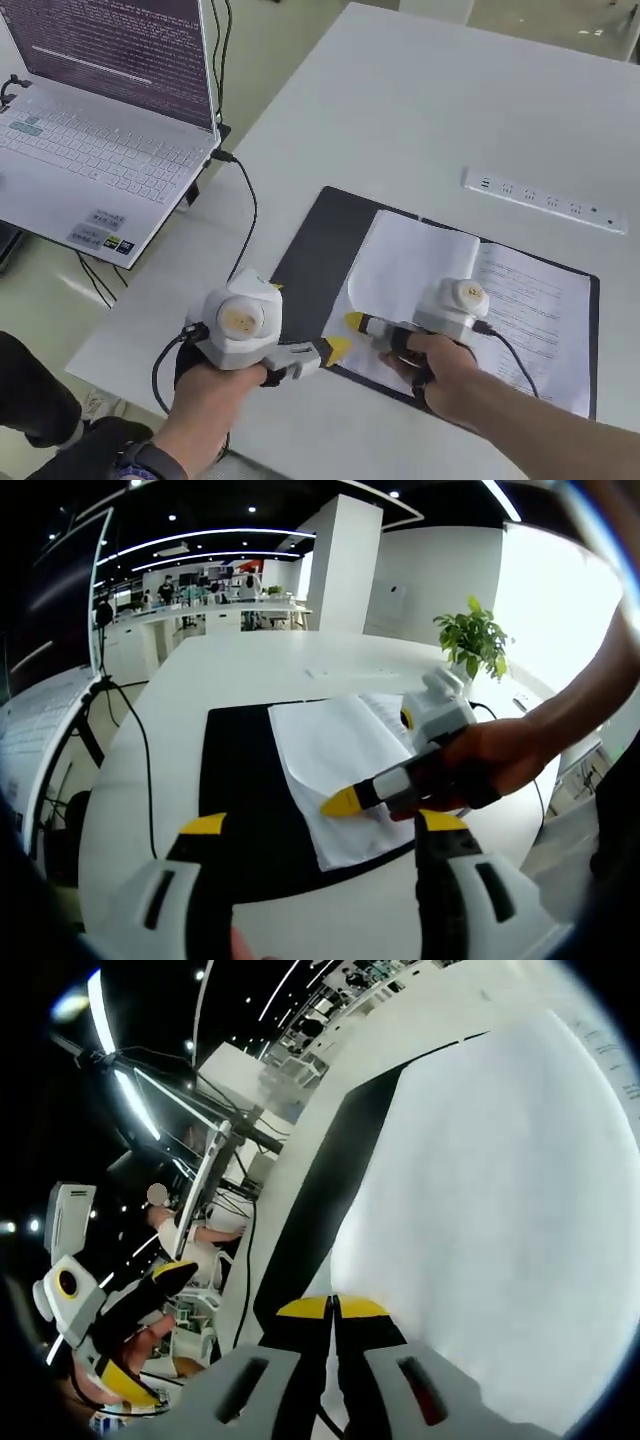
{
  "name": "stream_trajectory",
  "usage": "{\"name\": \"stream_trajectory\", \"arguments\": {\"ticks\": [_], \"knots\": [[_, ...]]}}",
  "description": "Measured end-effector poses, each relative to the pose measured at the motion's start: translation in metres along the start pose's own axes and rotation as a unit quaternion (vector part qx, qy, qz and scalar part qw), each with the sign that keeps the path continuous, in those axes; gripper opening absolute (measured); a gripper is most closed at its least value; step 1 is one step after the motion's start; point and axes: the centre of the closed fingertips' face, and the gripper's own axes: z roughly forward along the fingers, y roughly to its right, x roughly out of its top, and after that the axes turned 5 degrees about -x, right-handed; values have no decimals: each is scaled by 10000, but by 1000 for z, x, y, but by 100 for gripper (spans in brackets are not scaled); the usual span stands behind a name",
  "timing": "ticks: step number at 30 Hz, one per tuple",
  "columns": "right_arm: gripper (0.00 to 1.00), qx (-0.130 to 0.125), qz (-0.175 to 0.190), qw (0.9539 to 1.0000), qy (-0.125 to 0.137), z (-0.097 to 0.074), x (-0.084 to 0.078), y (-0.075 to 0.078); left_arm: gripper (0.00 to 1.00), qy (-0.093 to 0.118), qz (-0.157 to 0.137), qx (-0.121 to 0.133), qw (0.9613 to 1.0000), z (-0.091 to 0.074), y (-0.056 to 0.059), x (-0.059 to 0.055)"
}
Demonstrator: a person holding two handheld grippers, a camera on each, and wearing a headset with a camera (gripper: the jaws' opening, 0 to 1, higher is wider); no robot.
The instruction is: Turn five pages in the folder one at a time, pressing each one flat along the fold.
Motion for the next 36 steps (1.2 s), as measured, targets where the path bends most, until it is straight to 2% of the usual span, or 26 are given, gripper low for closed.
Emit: {"name": "stream_trajectory", "arguments": {"ticks": [4, 6, 10, 18, 21, 22, 25, 29, 33, 36], "knots": [[2, 45, -8, 10000, 68, -1, 0, -2, 74, -52, 31, -21, 10000, 1, 1, -2], [7, 127, 48, 9999, 83, -2, 0, -6, 74, -80, 51, -43, 9999, 2, 3, -4], [18, 282, -121, 9995, 70, -3, -1, -14, 74, -148, 93, -102, 9998, 6, 5, -7], [32, 578, -198, 9981, 23, -10, -2, -27, 69, -192, 163, -183, 9995, 13, 5, -9], [37, 691, -183, 9972, 197, -19, 8, -31, 63, -193, 191, -255, 9993, 18, 5, -10], [36, 758, -105, 9959, 473, -25, 20, -32, 61, -171, 188, -277, 9993, 20, 5, -11], [37, 831, -30, 9936, 766, -44, 37, -33, 58, -221, 188, -297, 9991, 27, 4, -15], [38, 753, -202, 9923, 962, -66, 55, -21, 53, -229, 196, -365, 9989, 37, 5, -15], [38, 598, -224, 9903, 1238, -89, 73, -6, 44, -276, 305, -499, 9979, 47, 12, -16], [37, 505, -205, 9894, 1342, -99, 81, 4, 38, -302, 370, -578, 9972, 53, 15, -18]]}}
